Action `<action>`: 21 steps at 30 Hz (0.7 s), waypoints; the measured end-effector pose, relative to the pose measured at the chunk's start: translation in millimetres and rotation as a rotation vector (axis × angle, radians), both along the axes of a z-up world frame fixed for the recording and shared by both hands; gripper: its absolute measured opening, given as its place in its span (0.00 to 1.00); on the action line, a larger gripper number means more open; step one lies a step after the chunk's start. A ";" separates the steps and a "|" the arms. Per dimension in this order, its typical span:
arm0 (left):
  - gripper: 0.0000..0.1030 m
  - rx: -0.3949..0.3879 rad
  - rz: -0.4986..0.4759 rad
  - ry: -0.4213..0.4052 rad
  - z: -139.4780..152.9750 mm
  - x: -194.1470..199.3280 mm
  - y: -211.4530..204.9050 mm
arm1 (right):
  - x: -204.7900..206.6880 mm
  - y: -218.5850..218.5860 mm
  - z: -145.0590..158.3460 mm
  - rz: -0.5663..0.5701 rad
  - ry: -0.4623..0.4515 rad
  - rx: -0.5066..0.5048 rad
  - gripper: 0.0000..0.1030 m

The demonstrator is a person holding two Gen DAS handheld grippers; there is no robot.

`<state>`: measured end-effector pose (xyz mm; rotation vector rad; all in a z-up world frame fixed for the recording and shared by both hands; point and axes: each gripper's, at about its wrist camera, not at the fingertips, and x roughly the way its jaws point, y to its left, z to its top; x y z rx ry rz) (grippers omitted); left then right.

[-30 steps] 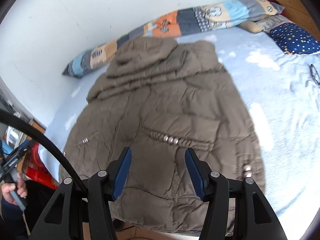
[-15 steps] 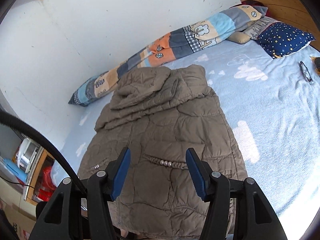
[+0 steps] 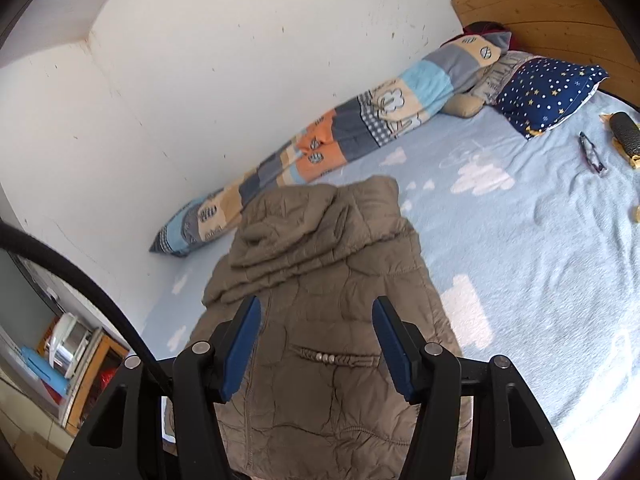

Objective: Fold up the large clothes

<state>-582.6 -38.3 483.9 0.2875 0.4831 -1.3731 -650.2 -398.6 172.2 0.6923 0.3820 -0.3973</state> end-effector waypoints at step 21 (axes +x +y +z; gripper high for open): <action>0.81 0.305 0.655 0.673 -371.4 249.6 12.0 | -50.6 -31.6 -95.0 -0.085 0.253 0.263 0.71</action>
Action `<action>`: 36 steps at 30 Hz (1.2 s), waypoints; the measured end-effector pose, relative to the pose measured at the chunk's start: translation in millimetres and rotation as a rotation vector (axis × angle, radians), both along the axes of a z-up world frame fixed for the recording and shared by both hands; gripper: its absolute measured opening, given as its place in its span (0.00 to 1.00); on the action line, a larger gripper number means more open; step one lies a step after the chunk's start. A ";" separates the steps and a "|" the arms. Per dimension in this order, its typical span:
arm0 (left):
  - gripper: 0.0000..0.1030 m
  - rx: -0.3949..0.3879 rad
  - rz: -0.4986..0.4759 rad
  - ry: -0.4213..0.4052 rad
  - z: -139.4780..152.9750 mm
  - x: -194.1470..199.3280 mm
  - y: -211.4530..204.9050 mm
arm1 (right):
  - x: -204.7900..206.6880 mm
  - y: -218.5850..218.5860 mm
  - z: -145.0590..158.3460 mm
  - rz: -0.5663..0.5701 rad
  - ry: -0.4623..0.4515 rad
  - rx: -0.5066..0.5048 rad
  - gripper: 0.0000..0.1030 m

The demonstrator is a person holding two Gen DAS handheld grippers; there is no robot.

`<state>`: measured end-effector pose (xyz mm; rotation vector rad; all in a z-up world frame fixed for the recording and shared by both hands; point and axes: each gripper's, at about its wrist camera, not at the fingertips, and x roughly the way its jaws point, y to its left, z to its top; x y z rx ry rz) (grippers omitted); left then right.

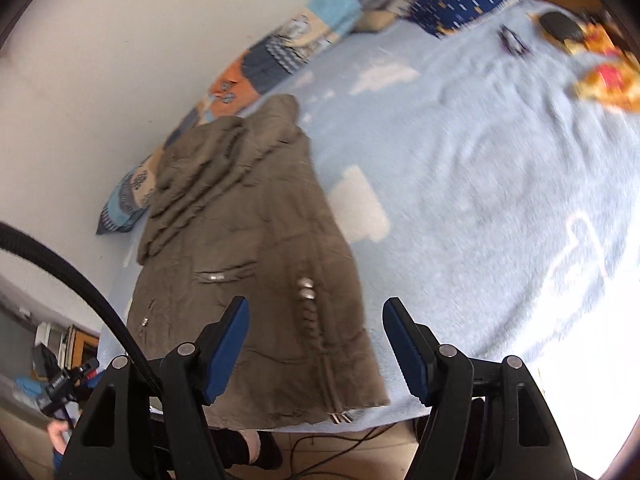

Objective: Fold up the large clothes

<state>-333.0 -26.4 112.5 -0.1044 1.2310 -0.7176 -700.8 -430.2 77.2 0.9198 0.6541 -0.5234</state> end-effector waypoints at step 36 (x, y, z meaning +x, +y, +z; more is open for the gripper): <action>0.63 0.100 0.086 0.135 -74.3 29.0 33.7 | 65.1 12.6 -70.4 0.188 0.148 0.186 0.74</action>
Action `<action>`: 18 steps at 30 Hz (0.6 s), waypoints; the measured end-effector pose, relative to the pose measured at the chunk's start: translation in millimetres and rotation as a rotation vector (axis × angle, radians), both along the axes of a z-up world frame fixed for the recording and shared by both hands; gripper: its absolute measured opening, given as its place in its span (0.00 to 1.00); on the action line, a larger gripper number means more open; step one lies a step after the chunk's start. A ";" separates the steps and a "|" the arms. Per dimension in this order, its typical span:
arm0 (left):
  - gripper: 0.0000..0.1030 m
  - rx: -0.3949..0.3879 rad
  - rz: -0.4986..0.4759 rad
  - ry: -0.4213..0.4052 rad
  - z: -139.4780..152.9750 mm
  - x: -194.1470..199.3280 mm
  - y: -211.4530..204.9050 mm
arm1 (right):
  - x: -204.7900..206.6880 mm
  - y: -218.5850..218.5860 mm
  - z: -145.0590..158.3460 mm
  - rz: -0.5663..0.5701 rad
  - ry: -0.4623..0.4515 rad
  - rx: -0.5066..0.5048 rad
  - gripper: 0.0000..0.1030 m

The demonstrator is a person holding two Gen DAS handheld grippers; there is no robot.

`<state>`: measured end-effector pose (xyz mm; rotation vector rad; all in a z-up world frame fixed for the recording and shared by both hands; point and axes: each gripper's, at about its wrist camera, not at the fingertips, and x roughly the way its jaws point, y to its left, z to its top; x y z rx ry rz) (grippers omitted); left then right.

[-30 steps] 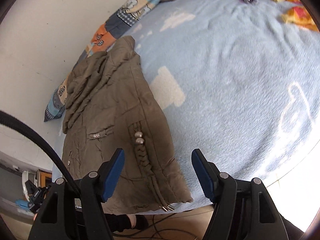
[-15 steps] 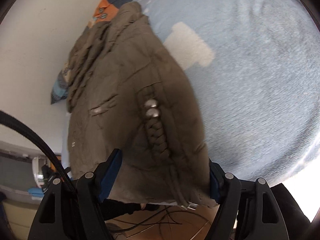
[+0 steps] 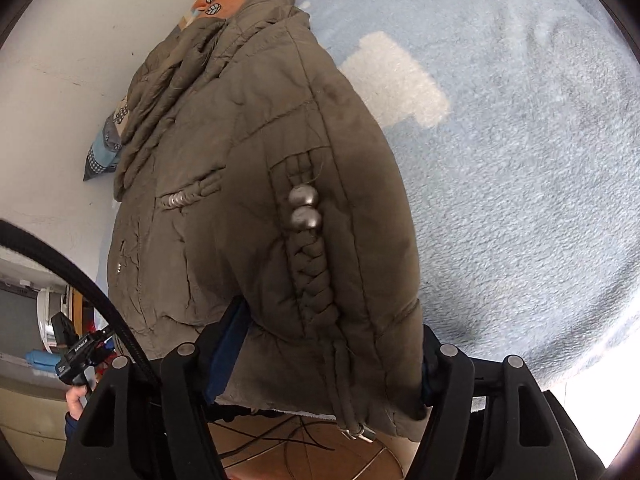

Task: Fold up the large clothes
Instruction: 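Close both tools on the jacket hem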

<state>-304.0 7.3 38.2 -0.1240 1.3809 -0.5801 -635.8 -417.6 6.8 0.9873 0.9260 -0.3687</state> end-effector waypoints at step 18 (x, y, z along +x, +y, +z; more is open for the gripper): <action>0.24 -0.005 -0.013 -0.105 11.4 -26.3 -8.3 | 7.3 13.7 13.7 0.045 -0.061 -0.030 0.22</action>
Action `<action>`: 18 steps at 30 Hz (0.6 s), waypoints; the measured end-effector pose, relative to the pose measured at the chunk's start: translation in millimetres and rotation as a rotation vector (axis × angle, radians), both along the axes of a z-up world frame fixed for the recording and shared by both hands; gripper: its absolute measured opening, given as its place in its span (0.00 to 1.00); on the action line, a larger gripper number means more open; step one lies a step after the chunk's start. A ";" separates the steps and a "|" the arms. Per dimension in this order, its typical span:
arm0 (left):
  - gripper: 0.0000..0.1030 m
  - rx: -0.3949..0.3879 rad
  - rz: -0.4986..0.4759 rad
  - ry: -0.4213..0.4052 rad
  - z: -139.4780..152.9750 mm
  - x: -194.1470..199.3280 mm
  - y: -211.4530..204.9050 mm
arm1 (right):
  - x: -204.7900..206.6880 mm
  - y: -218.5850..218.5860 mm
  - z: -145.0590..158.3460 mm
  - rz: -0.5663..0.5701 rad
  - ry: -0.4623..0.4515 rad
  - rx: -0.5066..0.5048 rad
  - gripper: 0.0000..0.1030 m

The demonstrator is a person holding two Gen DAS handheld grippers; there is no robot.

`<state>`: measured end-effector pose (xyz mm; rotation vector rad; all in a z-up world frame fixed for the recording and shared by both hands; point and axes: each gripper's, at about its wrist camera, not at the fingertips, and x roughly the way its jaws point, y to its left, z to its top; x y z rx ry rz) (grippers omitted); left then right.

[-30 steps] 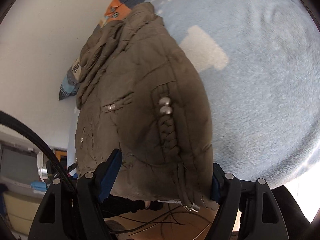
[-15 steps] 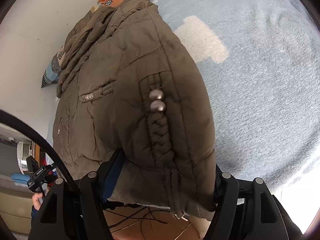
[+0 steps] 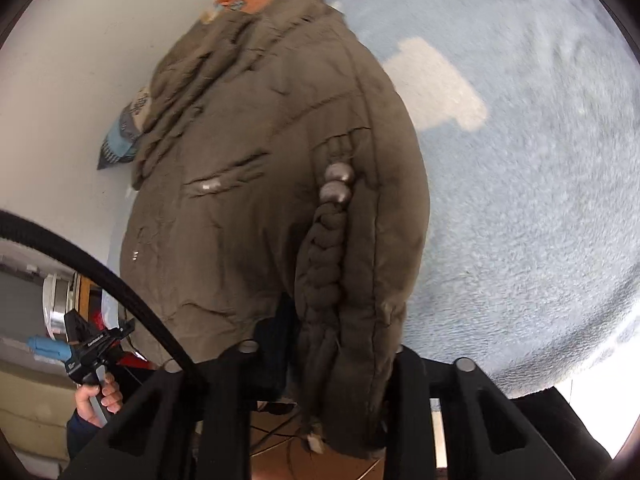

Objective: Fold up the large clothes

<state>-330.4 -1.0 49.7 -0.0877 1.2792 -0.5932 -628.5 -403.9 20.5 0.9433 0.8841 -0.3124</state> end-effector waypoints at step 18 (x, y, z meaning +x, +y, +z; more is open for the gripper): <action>0.25 0.043 0.003 -0.073 -2.6 -2.5 -9.8 | 4.7 -0.3 -14.5 -0.024 0.052 -0.015 0.29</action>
